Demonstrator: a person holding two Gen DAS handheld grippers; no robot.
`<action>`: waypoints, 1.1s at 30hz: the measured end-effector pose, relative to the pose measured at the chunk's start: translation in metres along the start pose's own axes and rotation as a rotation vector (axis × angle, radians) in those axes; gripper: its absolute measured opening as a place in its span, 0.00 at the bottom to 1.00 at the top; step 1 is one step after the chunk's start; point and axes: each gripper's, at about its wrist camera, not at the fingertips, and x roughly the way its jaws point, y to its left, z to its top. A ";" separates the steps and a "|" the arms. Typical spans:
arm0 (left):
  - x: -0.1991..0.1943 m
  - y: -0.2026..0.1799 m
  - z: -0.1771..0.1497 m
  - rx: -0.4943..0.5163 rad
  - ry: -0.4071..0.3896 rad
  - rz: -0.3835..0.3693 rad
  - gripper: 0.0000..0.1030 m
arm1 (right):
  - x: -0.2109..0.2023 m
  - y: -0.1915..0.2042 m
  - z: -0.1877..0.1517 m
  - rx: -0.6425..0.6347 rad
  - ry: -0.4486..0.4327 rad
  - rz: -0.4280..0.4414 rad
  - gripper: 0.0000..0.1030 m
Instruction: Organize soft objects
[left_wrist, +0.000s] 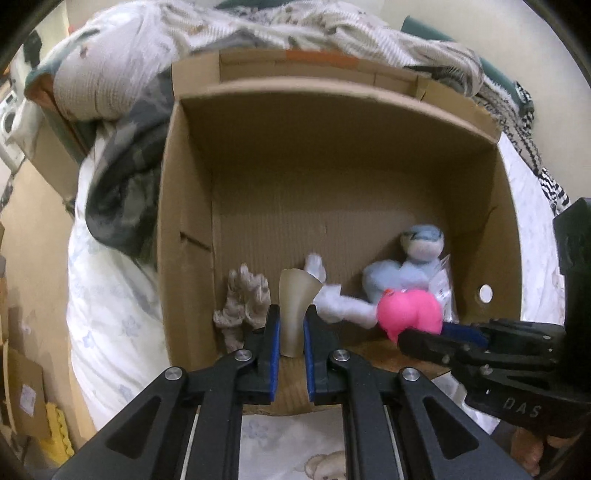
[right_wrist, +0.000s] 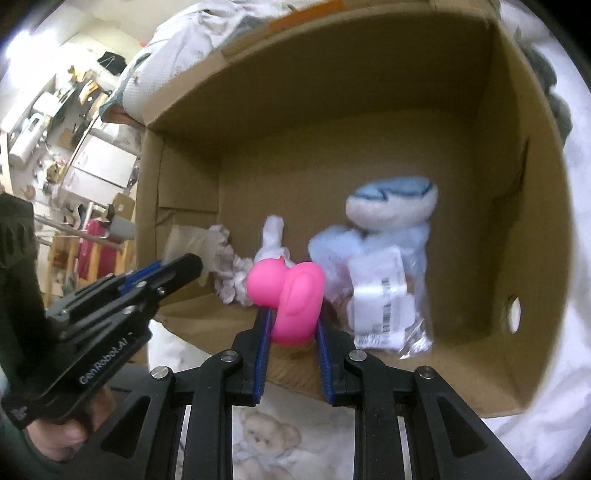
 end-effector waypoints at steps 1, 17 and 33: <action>0.003 0.001 -0.001 -0.008 0.013 -0.003 0.09 | 0.001 -0.001 0.000 0.001 0.001 -0.014 0.24; -0.017 -0.002 -0.003 -0.032 -0.085 0.022 0.66 | -0.026 -0.013 0.006 0.107 -0.106 0.100 0.76; -0.081 0.021 -0.014 -0.104 -0.303 0.126 0.92 | -0.086 0.012 -0.007 0.025 -0.408 -0.112 1.00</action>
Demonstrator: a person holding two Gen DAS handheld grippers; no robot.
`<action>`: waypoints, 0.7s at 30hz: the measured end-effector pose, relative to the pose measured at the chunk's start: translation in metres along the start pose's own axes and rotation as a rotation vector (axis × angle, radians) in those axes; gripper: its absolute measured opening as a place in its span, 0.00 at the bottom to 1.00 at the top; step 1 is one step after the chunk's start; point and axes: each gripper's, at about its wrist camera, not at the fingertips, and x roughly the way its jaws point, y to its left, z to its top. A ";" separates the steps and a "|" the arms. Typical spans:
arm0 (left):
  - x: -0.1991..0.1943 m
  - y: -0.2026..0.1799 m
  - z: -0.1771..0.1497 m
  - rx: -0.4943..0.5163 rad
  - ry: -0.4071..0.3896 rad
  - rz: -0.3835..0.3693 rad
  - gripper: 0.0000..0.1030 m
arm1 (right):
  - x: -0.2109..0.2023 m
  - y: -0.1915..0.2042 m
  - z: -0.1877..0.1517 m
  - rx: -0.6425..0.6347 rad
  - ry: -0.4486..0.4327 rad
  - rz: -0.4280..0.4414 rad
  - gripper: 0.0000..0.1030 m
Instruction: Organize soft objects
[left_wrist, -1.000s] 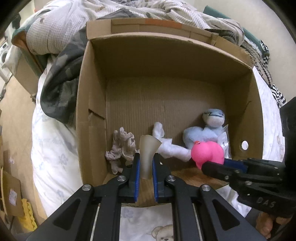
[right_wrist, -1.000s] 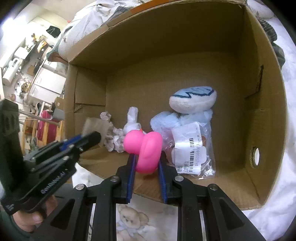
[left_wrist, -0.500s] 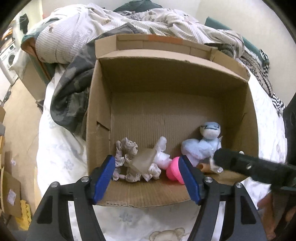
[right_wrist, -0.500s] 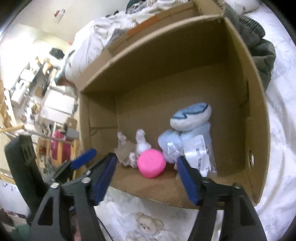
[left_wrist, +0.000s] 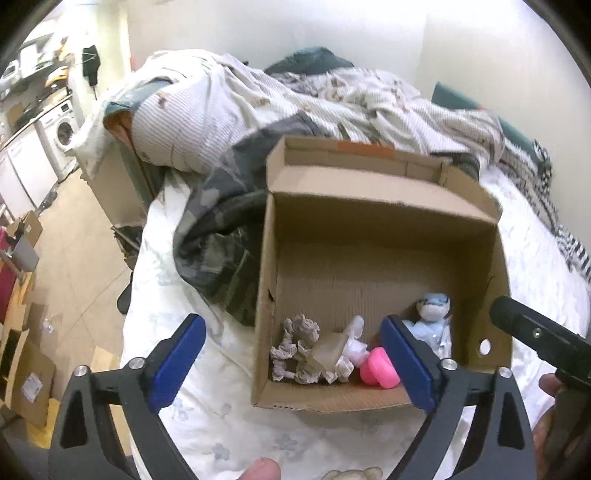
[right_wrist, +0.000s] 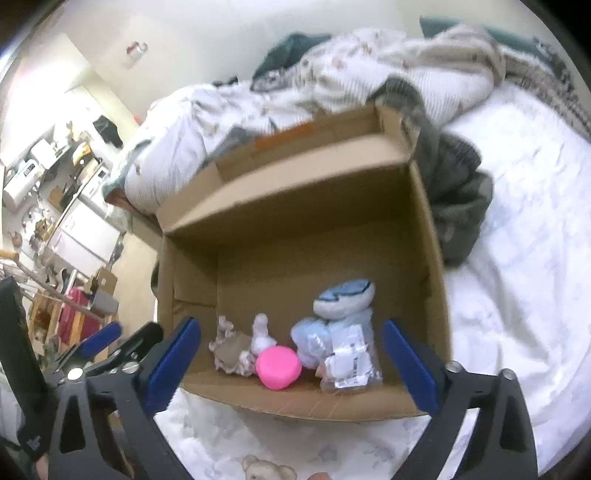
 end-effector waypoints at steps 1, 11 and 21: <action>-0.006 0.003 0.000 -0.014 -0.012 -0.013 0.93 | -0.007 0.001 0.000 -0.008 -0.027 -0.006 1.00; -0.053 0.018 -0.013 -0.020 -0.114 -0.018 1.00 | -0.054 -0.003 -0.017 -0.029 -0.172 -0.096 1.00; -0.083 0.022 -0.048 -0.018 -0.105 -0.021 1.00 | -0.081 0.014 -0.062 -0.100 -0.175 -0.114 1.00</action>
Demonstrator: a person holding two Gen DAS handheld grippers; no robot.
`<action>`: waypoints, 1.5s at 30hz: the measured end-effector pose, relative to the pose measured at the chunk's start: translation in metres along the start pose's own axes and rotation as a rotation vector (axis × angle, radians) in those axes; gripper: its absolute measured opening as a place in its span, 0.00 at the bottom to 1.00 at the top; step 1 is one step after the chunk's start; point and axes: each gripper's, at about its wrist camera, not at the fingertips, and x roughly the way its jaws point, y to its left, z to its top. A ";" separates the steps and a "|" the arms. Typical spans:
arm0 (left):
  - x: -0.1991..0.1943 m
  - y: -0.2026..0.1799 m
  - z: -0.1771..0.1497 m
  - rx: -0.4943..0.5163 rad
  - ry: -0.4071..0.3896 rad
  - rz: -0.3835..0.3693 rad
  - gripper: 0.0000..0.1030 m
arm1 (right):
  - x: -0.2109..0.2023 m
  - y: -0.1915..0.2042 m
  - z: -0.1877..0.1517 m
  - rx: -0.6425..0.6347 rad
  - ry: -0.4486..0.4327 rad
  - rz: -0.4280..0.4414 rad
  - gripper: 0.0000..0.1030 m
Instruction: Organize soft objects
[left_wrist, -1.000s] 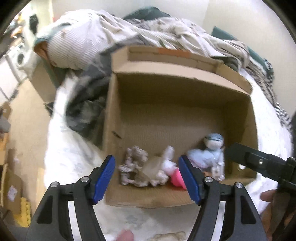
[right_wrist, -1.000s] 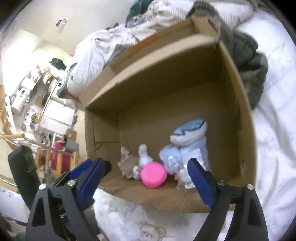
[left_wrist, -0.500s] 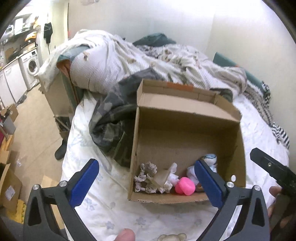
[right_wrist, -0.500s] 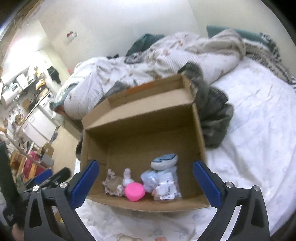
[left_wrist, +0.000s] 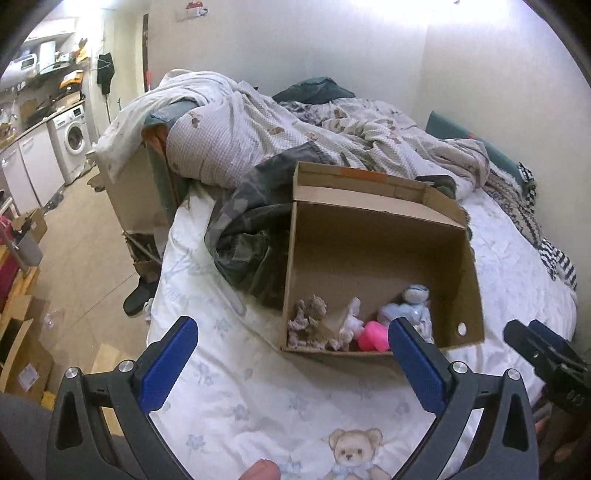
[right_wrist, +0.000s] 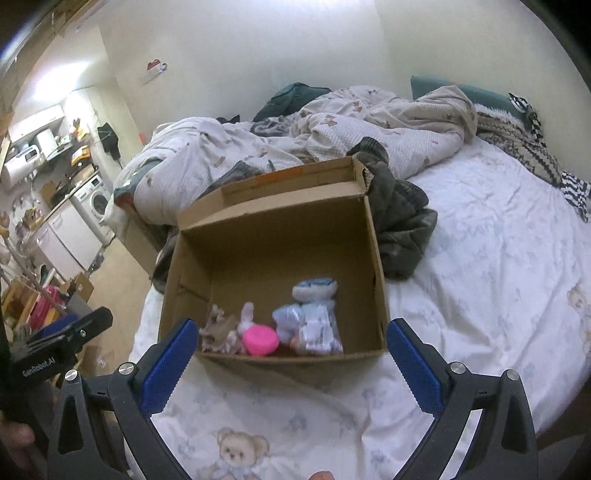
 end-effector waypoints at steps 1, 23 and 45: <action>-0.004 -0.002 -0.003 0.011 -0.003 0.003 1.00 | -0.002 0.001 -0.003 0.000 0.001 -0.001 1.00; -0.015 -0.017 -0.029 0.062 -0.023 -0.004 1.00 | -0.003 0.022 -0.027 -0.075 -0.001 -0.080 1.00; -0.013 -0.017 -0.030 0.072 -0.025 0.007 1.00 | -0.005 0.022 -0.027 -0.076 -0.010 -0.094 1.00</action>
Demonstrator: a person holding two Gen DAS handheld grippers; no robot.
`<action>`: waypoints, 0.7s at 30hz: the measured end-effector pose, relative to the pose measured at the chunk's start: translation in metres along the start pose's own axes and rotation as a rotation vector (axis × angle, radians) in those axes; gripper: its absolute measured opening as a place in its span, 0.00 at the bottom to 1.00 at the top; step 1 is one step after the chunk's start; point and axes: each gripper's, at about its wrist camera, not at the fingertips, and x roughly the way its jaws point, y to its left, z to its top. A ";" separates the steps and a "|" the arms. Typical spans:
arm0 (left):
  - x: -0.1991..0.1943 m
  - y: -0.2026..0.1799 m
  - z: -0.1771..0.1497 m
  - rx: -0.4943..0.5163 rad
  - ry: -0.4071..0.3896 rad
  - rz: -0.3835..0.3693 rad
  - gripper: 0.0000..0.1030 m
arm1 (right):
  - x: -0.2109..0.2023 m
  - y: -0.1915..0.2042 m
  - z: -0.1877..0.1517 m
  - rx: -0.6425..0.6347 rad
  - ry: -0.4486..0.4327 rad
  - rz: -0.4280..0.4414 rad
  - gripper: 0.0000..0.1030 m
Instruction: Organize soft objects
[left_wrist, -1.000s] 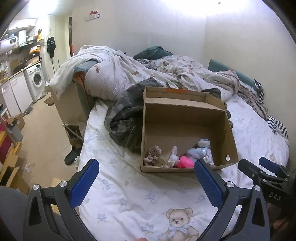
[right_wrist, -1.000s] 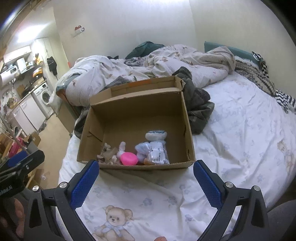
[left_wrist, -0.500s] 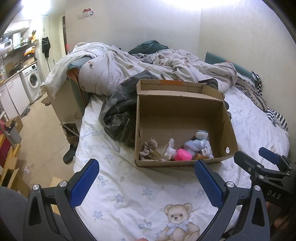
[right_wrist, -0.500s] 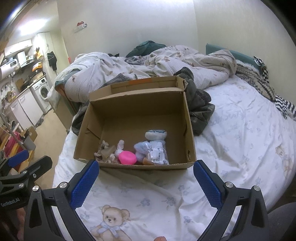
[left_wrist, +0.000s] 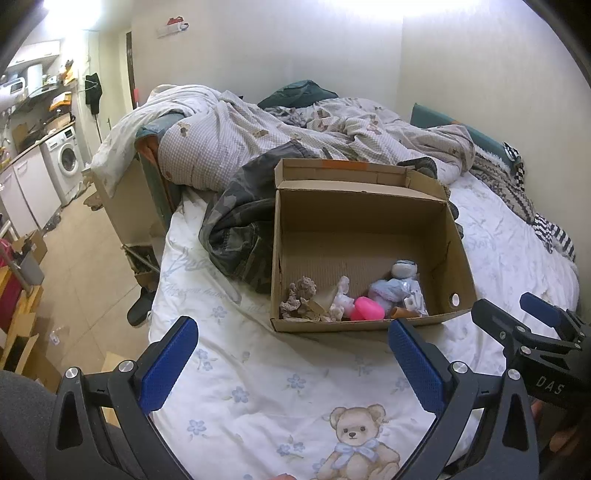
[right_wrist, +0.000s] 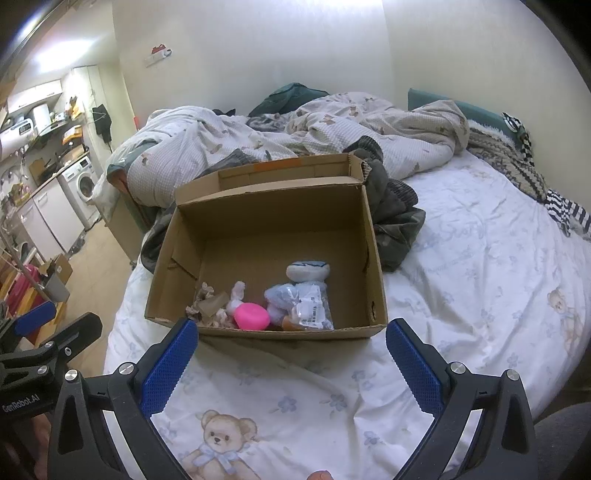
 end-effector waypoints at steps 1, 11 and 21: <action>0.000 0.000 0.000 0.001 0.000 0.000 1.00 | 0.000 0.000 0.000 0.000 0.000 0.000 1.00; 0.000 0.001 0.000 0.001 0.001 -0.001 1.00 | 0.000 0.001 0.000 0.000 0.000 0.000 1.00; -0.001 0.001 0.000 -0.009 -0.001 0.004 1.00 | -0.002 -0.002 0.002 -0.006 -0.008 -0.007 1.00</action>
